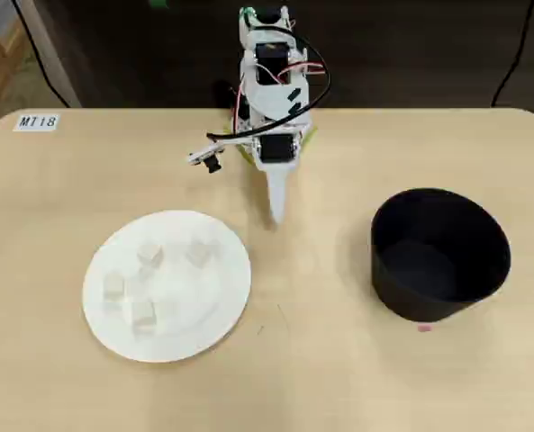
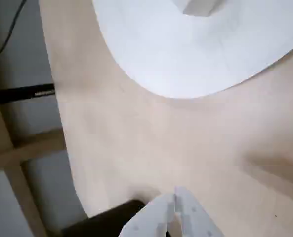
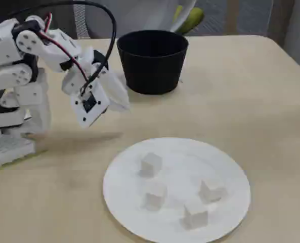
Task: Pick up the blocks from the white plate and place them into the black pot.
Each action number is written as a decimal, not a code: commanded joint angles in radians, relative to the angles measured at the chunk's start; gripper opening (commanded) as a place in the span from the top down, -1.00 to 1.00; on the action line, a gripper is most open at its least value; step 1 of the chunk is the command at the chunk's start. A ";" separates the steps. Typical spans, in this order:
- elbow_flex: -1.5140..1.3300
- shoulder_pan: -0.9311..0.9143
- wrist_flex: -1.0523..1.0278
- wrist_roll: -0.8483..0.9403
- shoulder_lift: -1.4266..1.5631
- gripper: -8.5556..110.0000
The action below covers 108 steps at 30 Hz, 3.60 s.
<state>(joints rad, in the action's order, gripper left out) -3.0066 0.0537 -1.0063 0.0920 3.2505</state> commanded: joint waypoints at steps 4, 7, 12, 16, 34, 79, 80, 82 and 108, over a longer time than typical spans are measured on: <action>0.215 -0.123 0.066 0.034 0.003 0.86; 0.216 -0.126 0.066 0.029 0.003 0.90; 0.296 -0.176 -0.014 0.061 -0.029 0.90; 0.594 -0.278 -0.120 0.187 -0.374 0.90; 1.868 -0.552 -0.617 -0.138 -1.822 0.90; 2.387 -0.658 -0.653 -0.469 -2.425 0.40; 2.387 -0.660 -0.653 -0.472 -2.431 0.40; 2.398 -0.663 -0.653 -0.472 -2.448 0.41; 2.918 -0.637 -0.650 -0.353 -2.638 0.90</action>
<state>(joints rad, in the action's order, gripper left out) -0.3267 -0.6029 -1.6628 -0.3436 0.6182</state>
